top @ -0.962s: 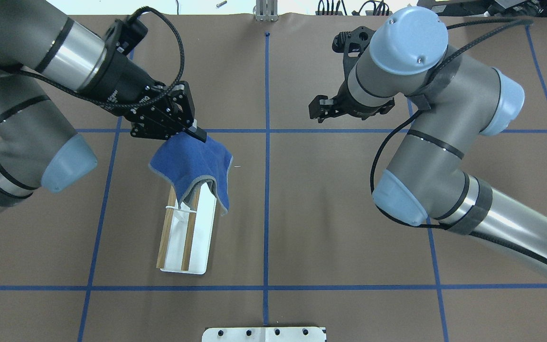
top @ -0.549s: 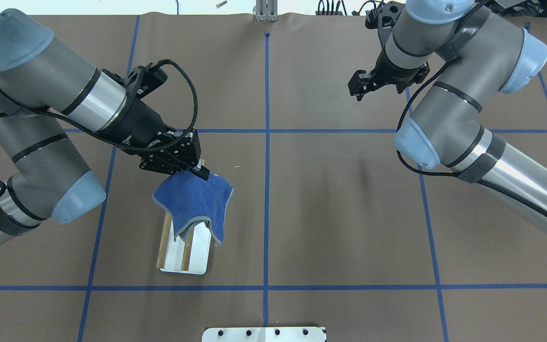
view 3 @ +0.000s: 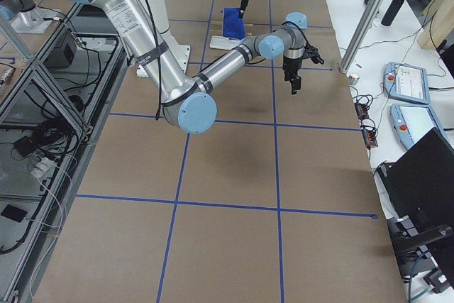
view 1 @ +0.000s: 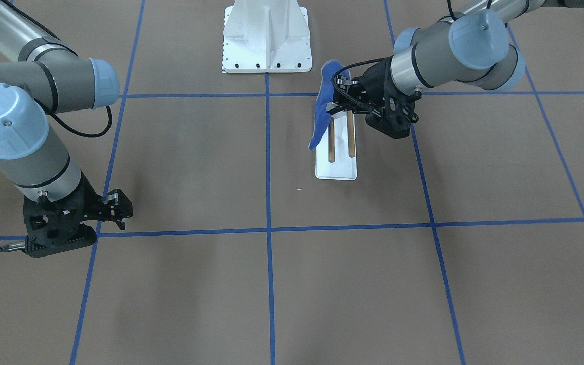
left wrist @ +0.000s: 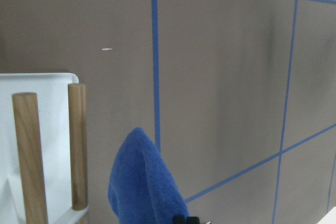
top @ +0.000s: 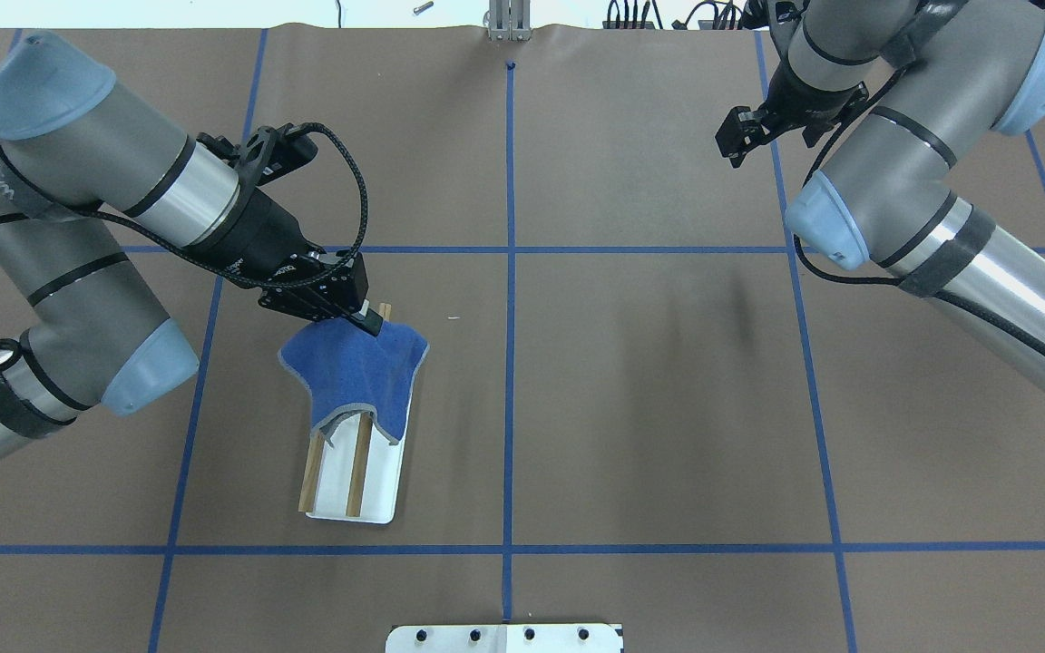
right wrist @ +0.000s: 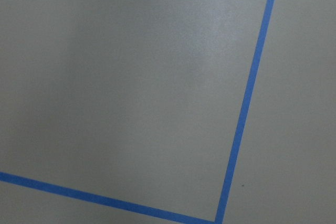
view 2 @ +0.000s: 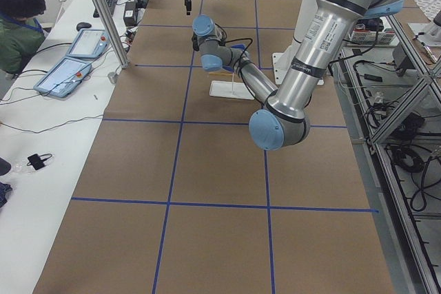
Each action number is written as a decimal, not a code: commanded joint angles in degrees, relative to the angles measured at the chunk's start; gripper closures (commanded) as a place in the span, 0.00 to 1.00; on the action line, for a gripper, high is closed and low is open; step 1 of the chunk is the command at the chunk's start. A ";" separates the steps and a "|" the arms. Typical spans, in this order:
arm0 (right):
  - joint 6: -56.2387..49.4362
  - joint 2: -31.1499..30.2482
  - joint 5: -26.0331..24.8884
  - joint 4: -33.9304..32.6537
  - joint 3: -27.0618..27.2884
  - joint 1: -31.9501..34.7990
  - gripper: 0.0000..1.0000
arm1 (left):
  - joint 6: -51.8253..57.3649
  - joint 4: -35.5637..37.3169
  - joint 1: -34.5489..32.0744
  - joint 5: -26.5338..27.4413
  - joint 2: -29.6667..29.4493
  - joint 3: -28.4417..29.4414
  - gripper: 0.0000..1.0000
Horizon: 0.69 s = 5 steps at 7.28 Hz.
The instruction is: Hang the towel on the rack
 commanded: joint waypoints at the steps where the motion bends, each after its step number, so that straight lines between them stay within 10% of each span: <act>1: -0.44 0.08 0.04 0.07 -0.53 0.30 0.00 | 1.92 0.01 -1.34 0.12 0.15 1.40 1.00; 5: -0.44 0.08 0.04 0.07 -0.53 0.39 0.00 | 6.18 -0.08 -1.61 2.66 1.73 3.60 1.00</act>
